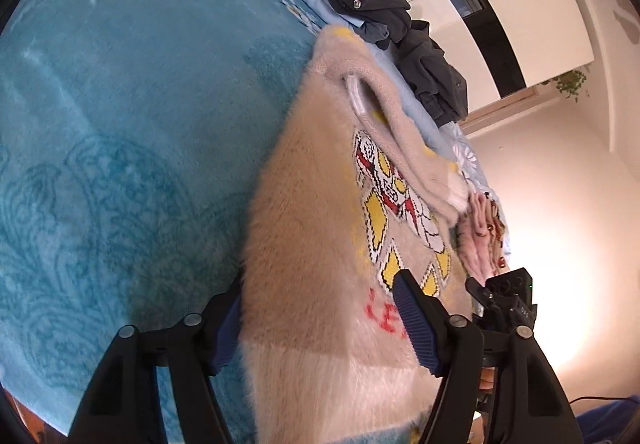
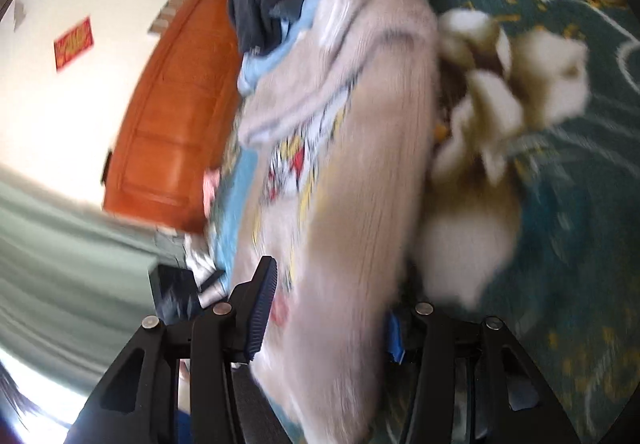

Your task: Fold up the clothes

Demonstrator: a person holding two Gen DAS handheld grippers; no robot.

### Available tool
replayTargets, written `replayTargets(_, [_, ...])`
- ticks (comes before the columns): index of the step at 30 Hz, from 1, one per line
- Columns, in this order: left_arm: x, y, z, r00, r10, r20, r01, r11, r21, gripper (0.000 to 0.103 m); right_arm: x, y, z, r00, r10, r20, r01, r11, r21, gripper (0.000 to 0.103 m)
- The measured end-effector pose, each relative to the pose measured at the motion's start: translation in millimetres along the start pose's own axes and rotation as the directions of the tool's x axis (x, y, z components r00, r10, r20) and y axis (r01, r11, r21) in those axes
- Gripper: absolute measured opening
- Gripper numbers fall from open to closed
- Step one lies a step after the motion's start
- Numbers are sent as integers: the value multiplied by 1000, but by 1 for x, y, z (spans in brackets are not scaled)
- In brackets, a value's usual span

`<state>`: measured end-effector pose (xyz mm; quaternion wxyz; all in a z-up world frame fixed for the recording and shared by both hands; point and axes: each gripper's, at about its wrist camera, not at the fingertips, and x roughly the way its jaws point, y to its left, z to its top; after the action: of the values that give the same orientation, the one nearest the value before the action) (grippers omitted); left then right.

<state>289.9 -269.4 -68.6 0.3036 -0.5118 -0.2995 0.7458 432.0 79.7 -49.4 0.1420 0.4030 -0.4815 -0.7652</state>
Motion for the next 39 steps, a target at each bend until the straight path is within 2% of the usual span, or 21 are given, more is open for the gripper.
replayTargets(3, [-4,12,-5,1000,-5,5,6,999,-47,52,6,3,0,1000,29,-10,-29,1000,3,49])
replayTargets(5, [-5,17,-8,1000,10,-2,-10,997,-75,33,7,4,-9,998,47,-45,-47,999,7,45])
replayTargets(7, [-8,13,-11,999,37,-5,-37,997,-69,25,3,0,-15,996,55,-63,-54,998,27,31])
replayTargets(8, [-11,9,-14,999,50,-3,-50,997,-58,20,0,-3,-18,996,56,-66,-53,998,38,19])
replayTargets(9, [-14,4,-16,998,64,-1,-64,997,-47,18,-4,-6,-20,996,56,-69,-53,997,48,14])
replayTargets(11, [-19,-4,-20,996,89,7,-89,996,-26,12,-11,-10,-25,996,59,-73,-54,996,68,12])
replayTargets(13, [-30,-15,-22,994,102,35,-102,995,-16,11,-19,-5,-24,995,71,-63,-68,997,48,11])
replayTargets(18, [-60,-50,-34,992,88,88,-91,996,23,10,-41,31,-21,995,65,-70,-72,992,-104,10])
replayTargets(21, [-86,-72,-47,992,50,113,-55,997,48,10,-62,45,-24,987,142,-72,-150,982,-119,10])
replayTargets(24, [-105,-85,-44,991,-4,133,-2,999,48,10,-83,58,-27,974,215,-74,-223,965,-134,9])
replayTargets(28, [-93,-95,-15,986,-26,166,22,999,28,10,-106,57,-16,969,248,-23,-249,959,-136,9])
replayTargets(32, [-70,-99,19,975,-28,219,31,999,-10,10,-101,50,5,968,249,35,-244,964,-101,9])
replayTargets(35, [-48,-105,47,967,-37,250,47,998,-35,11,-102,41,25,959,277,56,-273,959,-75,9])
replayTargets(39, [-16,-104,74,968,-13,249,30,998,-64,12,-93,22,57,935,344,86,-347,938,13,10])
